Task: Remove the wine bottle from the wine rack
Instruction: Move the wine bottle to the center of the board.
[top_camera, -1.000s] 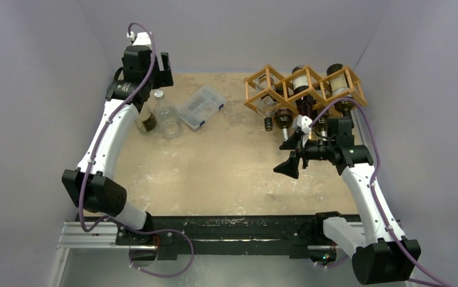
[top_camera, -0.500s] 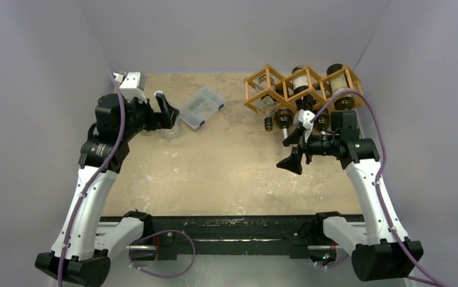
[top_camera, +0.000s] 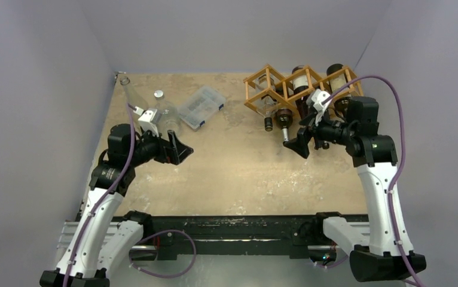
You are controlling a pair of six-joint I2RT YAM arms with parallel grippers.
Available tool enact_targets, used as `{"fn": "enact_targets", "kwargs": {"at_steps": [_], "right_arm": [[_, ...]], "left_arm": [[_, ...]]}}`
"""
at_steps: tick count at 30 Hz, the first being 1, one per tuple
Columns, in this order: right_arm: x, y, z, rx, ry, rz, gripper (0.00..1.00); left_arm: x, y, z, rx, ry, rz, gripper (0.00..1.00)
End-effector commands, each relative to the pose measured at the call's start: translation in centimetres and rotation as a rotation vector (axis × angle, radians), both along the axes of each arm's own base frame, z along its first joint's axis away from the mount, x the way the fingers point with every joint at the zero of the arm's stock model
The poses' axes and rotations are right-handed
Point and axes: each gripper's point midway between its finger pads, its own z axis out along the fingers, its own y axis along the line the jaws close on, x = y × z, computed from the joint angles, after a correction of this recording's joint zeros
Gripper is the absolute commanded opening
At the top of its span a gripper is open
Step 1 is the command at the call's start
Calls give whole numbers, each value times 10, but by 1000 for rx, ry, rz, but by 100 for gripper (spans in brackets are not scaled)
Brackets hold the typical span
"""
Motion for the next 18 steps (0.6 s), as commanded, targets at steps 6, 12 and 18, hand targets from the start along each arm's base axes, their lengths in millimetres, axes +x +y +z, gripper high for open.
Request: {"fn": "enact_targets", "kwargs": {"at_steps": [6, 12, 18], "right_arm": [[33, -66, 20, 2, -16, -366, 99], [63, -112, 11, -41, -30, -587, 99], [91, -147, 4, -93, -56, -726, 99]], "left_arm": [[-19, -1, -9, 12, -81, -58, 100], [-18, 8, -11, 52, -90, -21, 100], [-19, 7, -11, 47, -77, -21, 100]]}}
